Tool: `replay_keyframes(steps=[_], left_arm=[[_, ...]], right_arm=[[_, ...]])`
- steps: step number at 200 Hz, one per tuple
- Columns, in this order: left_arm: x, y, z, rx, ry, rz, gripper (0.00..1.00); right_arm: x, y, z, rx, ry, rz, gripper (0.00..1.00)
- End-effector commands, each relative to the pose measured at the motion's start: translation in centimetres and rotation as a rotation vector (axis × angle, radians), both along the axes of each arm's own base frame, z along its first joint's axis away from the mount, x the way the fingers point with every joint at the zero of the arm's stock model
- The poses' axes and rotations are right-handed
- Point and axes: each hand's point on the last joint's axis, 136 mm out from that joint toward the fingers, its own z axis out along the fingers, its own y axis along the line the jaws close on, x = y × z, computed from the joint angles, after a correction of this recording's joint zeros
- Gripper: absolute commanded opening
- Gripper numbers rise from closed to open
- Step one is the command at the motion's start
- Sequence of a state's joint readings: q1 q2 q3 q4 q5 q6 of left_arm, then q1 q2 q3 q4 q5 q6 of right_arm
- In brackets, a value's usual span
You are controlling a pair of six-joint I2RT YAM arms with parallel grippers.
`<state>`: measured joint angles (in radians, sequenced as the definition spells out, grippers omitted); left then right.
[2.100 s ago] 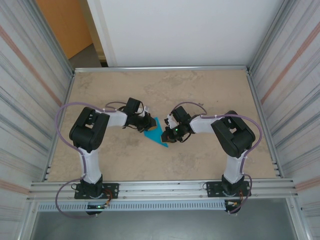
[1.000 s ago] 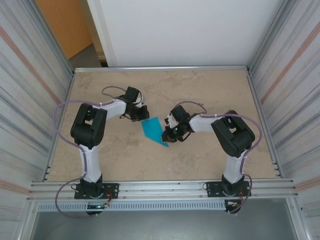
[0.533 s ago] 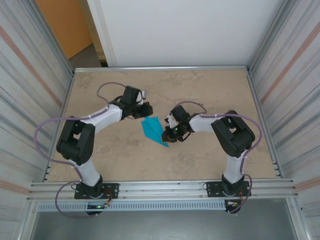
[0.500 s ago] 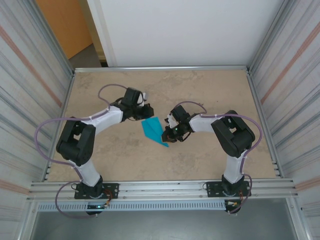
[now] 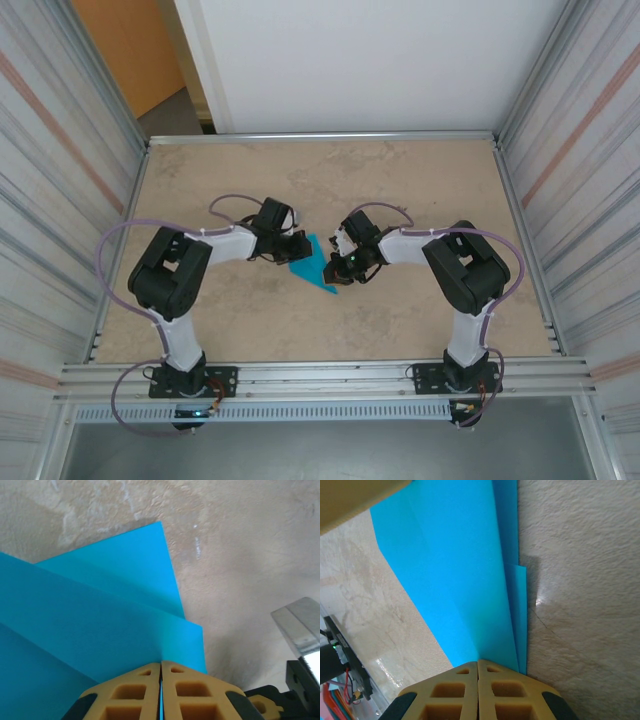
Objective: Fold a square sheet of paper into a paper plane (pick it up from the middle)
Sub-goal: Fourth fold the wing at the center of the table.
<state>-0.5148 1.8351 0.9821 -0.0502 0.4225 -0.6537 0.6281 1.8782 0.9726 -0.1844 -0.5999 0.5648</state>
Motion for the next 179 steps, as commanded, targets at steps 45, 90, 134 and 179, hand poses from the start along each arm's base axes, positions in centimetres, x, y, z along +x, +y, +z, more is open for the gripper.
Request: replay_keyframes(steps=[45,90,134,179], left_arm=[[-0.2,0.9,-1.9,0.079,0.053,0.020,0.10],[-0.7,1.4,-3.2,0.111,0.092,0.020,0.09],[-1.0,1.4,-3.4,0.113,0.113,0.017,0.09],[-1.2,1.4,-3.6,0.117,0.127,0.017,0.08]], right_arm=[[-3.5,-4.4,-4.5,-0.218,0.149,-0.027,0.09],[0.6,0.1,3.5,0.011,-0.025,-0.012,0.20],[2.3,0.7,5.7,0.028,-0.122,-0.018,0.19],[2.6,1.5,3.5,-0.013,-0.096,0.004,0.09]])
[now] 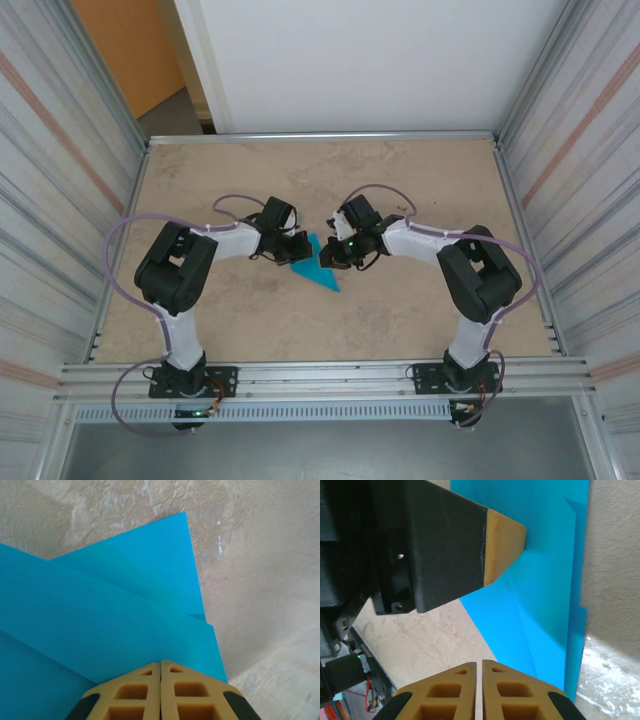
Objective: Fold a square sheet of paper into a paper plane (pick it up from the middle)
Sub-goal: Fourth fold the wing at the center of the table.
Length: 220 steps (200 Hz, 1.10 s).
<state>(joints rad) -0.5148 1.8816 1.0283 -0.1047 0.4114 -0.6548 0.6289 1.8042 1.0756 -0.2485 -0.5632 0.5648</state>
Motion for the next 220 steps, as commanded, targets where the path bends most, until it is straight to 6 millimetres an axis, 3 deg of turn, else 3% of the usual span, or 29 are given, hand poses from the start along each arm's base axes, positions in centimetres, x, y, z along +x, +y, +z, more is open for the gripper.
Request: replay_keyframes(steps=[1,98,150,220], left_arm=[[-1.4,1.3,-2.5,0.081,0.084,0.011,0.08],[-1.9,1.8,-3.3,0.121,0.139,0.017,0.08],[-2.5,3.2,-4.6,0.215,0.199,0.050,0.08],[-2.7,3.6,-5.0,0.227,0.221,0.055,0.08]], right_arm=[[0.0,0.2,-1.6,-0.055,0.015,0.017,0.09],[0.6,0.4,-5.3,-0.136,0.064,0.018,0.06],[-1.6,-1.6,-7.2,-0.185,0.125,0.027,0.05],[-6.5,-5.8,-5.9,-0.195,0.130,0.052,0.06]])
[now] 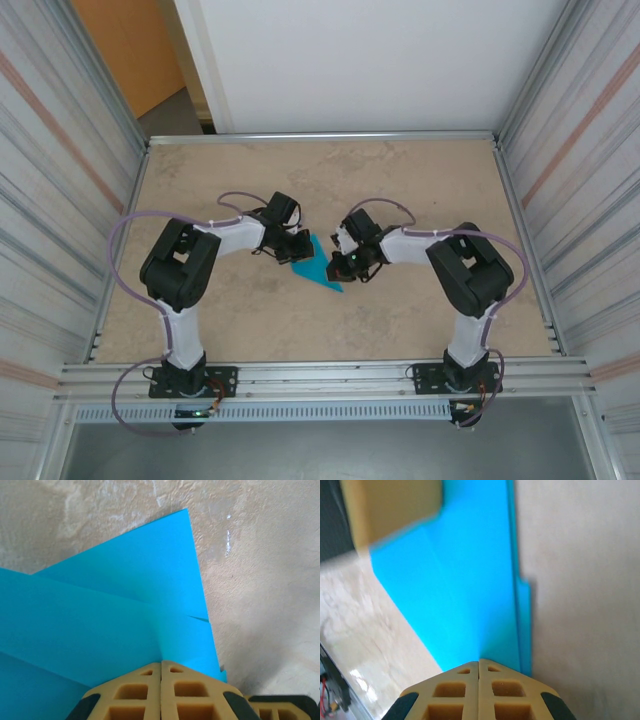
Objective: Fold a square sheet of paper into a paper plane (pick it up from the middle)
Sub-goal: Fourth fold the wing at the center of the table, then pick up the paper from the center of the table.
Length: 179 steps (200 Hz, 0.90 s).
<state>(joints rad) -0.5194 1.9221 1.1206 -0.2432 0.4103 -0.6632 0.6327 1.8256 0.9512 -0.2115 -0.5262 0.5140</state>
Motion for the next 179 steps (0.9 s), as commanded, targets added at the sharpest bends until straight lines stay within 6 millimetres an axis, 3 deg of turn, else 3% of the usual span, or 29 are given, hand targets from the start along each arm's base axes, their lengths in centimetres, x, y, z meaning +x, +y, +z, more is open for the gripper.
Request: replay_keyframes(steps=[1,48,66,97,111,130,153,179], left_arm=[[-2.6,3.7,-4.8,0.186,0.140,0.048,0.08],[-2.2,3.2,-4.3,0.161,0.128,0.040,0.08],[-2.0,2.8,-3.9,0.143,0.117,0.035,0.08],[-1.0,1.3,-1.5,0.060,0.061,0.017,0.09],[-0.1,0.2,0.9,-0.005,0.005,0.012,0.10],[0.9,-0.7,4.3,-0.084,-0.076,0.017,0.15],[1.5,-0.2,7.5,-0.137,-0.160,0.063,0.22],[1.5,2.0,9.1,-0.187,-0.211,0.152,0.29]], right_arm=[[-4.0,-3.5,-1.2,-0.105,0.094,0.022,0.06],[-6.1,-6.3,-2.2,-0.149,0.128,-0.016,0.06],[-5.8,-6.1,-1.5,-0.112,0.114,-0.029,0.07],[-2.7,-3.5,3.0,0.036,-0.029,-0.055,0.12],[-1.1,-2.7,4.9,0.081,-0.105,-0.075,0.19],[0.9,-2.5,5.8,0.087,-0.165,-0.119,0.30],[2.9,-2.0,6.3,0.098,-0.220,-0.151,0.40],[4.6,-1.2,7.1,0.107,-0.263,-0.131,0.44]])
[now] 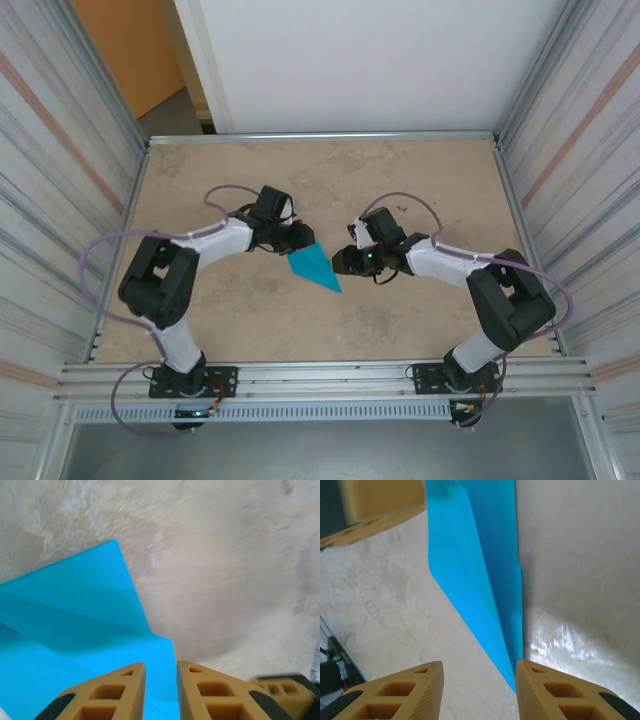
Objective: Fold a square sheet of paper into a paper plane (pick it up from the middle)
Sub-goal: Pick up the paper from the center of the table.
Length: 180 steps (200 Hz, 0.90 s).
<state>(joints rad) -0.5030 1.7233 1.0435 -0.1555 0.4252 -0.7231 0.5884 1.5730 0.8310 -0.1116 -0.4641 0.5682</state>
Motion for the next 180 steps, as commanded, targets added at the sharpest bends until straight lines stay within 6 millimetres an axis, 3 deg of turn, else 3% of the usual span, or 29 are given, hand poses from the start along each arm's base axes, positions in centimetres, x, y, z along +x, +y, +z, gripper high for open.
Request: replay_keyframes(steps=[1,48,78,156,180], left_arm=[[0.7,2.0,2.5,-0.067,-0.065,0.099,0.29],[-0.5,7.0,2.5,-0.130,-0.078,0.233,0.49],[-1.3,8.9,2.1,-0.157,-0.079,0.284,0.55],[-1.8,9.3,1.4,-0.171,-0.069,0.289,0.59],[-1.7,9.1,1.5,-0.192,-0.070,0.286,0.59]], right_arm=[[2.9,0.8,1.2,0.010,-0.076,-0.016,0.44],[5.3,3.1,0.8,0.047,-0.076,0.084,0.43],[5.5,4.2,0.0,0.061,-0.067,0.188,0.42],[5.1,5.5,-1.8,0.076,-0.018,0.306,0.31],[5.2,5.9,-1.6,0.100,-0.012,0.318,0.17]])
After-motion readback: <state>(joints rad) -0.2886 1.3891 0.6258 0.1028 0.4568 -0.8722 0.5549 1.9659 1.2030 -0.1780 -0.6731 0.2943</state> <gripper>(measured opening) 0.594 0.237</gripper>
